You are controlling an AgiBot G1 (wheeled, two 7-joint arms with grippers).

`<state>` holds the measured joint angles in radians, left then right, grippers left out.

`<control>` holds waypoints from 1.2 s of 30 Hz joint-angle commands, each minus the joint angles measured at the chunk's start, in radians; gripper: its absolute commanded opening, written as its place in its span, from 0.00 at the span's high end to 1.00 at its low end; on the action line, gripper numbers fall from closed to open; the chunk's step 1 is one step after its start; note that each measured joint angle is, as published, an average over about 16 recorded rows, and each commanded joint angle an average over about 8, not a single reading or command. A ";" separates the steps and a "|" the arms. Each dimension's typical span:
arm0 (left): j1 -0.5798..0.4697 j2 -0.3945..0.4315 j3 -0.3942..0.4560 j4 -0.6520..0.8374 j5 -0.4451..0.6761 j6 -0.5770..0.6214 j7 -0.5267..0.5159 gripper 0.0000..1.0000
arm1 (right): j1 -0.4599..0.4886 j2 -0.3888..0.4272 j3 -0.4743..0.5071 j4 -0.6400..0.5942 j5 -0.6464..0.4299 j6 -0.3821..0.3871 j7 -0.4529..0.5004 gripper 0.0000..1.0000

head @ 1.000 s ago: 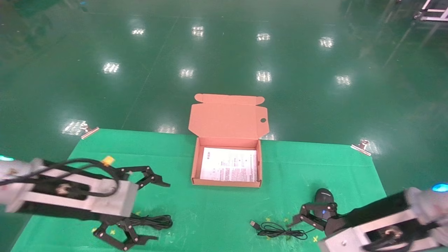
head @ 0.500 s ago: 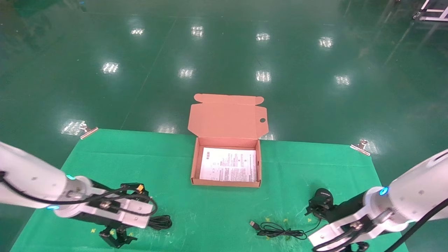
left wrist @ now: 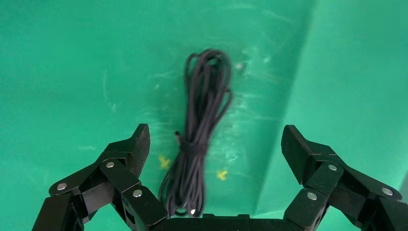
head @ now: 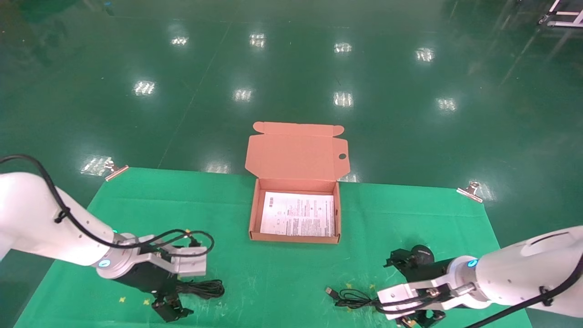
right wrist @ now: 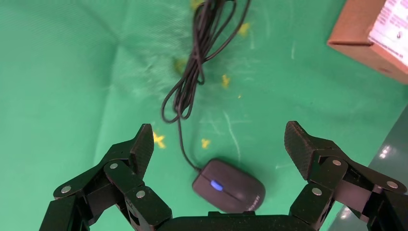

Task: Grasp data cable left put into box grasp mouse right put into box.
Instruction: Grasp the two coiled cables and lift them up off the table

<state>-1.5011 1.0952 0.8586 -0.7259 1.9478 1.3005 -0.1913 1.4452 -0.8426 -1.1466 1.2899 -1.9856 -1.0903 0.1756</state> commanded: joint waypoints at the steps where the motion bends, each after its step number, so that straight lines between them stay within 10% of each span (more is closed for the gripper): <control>1: -0.007 0.018 -0.005 0.068 -0.004 -0.018 0.005 0.00 | -0.017 -0.008 0.002 -0.011 -0.016 0.030 0.028 0.00; 14: -0.035 0.098 -0.003 0.322 0.010 -0.124 0.109 0.00 | -0.047 -0.100 0.009 -0.209 0.031 0.089 0.003 0.01; 23: -0.043 0.113 -0.002 0.402 0.019 -0.165 0.149 1.00 | -0.053 -0.135 0.020 -0.283 0.059 0.119 -0.029 1.00; 36: -0.042 0.111 -0.002 0.387 0.016 -0.159 0.144 1.00 | -0.052 -0.130 0.017 -0.274 0.055 0.113 -0.025 1.00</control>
<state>-1.5433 1.2061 0.8567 -0.3385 1.9636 1.1416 -0.0471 1.3934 -0.9726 -1.1293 1.0157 -1.9299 -0.9773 0.1504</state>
